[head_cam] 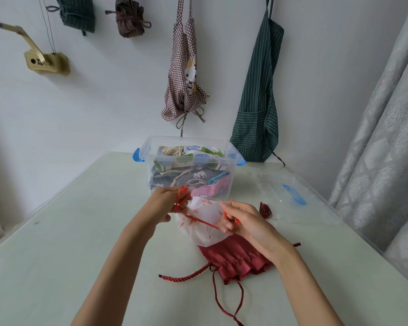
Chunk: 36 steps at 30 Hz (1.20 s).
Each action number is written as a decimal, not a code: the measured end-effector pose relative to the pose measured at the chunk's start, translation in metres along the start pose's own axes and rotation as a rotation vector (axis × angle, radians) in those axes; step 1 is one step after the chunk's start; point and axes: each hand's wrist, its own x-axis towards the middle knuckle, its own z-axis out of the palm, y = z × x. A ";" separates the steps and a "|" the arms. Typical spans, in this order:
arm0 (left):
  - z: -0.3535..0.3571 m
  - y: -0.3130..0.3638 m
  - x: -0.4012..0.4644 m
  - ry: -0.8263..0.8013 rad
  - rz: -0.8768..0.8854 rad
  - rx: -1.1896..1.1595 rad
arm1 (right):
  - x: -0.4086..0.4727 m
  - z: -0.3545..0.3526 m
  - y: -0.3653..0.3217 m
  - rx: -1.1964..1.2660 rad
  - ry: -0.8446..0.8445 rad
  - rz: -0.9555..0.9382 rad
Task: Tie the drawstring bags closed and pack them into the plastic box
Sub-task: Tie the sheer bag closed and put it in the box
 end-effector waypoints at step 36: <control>0.023 -0.008 0.001 -0.251 0.022 0.120 | 0.005 -0.012 0.002 0.887 0.325 0.256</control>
